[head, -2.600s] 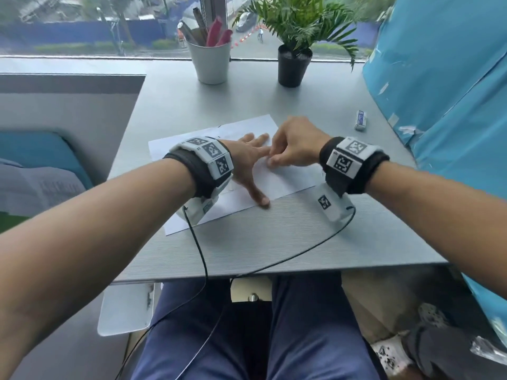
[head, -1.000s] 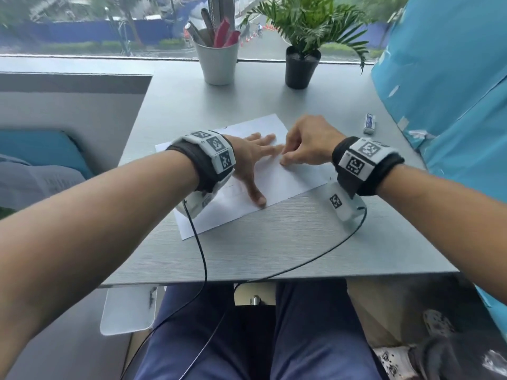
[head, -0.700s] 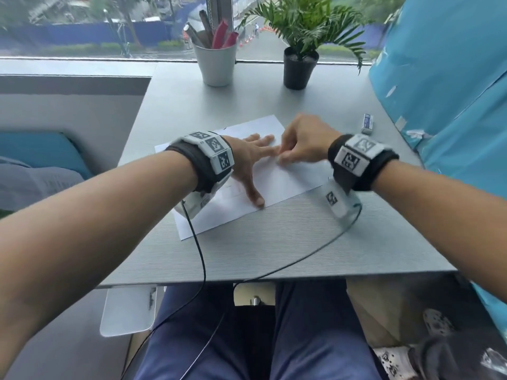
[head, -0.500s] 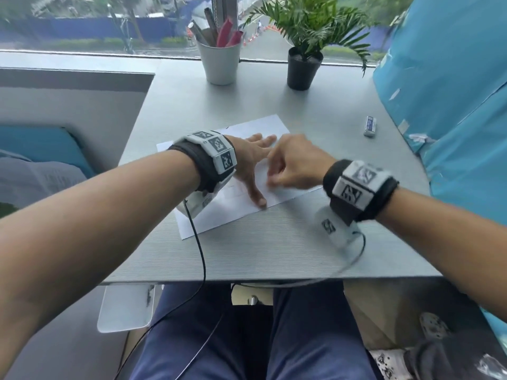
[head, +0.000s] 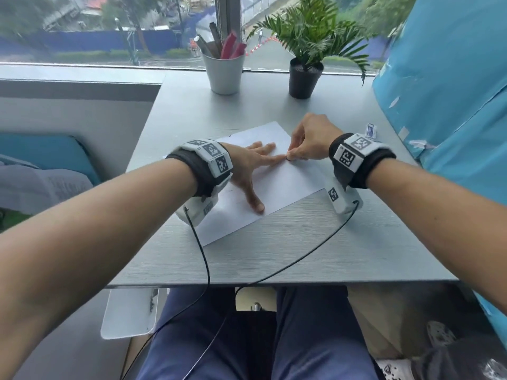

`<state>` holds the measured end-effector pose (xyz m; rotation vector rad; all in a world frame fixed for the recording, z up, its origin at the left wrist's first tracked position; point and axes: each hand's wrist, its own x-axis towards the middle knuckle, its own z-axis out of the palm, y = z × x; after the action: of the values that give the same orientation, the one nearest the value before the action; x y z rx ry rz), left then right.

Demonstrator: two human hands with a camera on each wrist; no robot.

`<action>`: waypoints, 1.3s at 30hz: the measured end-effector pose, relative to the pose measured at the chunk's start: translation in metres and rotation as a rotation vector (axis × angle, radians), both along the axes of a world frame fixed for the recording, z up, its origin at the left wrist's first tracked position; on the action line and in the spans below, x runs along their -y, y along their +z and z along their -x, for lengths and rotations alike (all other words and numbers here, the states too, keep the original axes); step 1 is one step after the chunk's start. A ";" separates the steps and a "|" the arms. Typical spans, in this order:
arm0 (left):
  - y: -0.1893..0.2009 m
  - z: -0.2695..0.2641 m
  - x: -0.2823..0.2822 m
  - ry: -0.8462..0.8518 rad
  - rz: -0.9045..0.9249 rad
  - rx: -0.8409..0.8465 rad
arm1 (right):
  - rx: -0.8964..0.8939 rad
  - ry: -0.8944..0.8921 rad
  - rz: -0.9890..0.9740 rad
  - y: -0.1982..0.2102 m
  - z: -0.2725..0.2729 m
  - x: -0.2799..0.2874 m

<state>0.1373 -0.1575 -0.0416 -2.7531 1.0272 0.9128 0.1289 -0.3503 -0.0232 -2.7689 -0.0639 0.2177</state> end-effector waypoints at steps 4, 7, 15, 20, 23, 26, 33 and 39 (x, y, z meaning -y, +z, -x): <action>-0.004 0.003 -0.007 0.027 0.011 0.000 | 0.090 0.016 0.069 -0.002 0.000 -0.006; -0.002 0.006 -0.003 0.039 -0.015 0.011 | 0.131 0.008 0.083 -0.002 0.008 -0.008; 0.005 0.011 0.009 0.016 -0.113 0.046 | 0.087 0.039 0.011 -0.006 0.043 -0.027; 0.000 0.010 0.013 -0.060 -0.154 0.017 | -0.055 0.270 -0.032 -0.007 0.074 -0.053; 0.003 0.014 0.012 0.037 -0.142 0.049 | -0.007 0.107 0.005 0.002 0.040 -0.020; 0.011 0.021 0.015 0.036 -0.157 0.070 | 0.034 0.069 -0.001 -0.001 0.044 -0.023; 0.011 0.022 0.018 0.045 -0.166 0.089 | 0.014 0.088 0.014 0.001 0.038 -0.009; 0.012 0.023 0.020 0.041 -0.194 0.096 | -0.067 0.258 -0.017 -0.008 0.073 -0.038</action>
<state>0.1143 -0.1771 -0.0294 -2.6364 0.8230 0.8277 0.0558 -0.3122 -0.0312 -2.7281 -0.4051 0.3733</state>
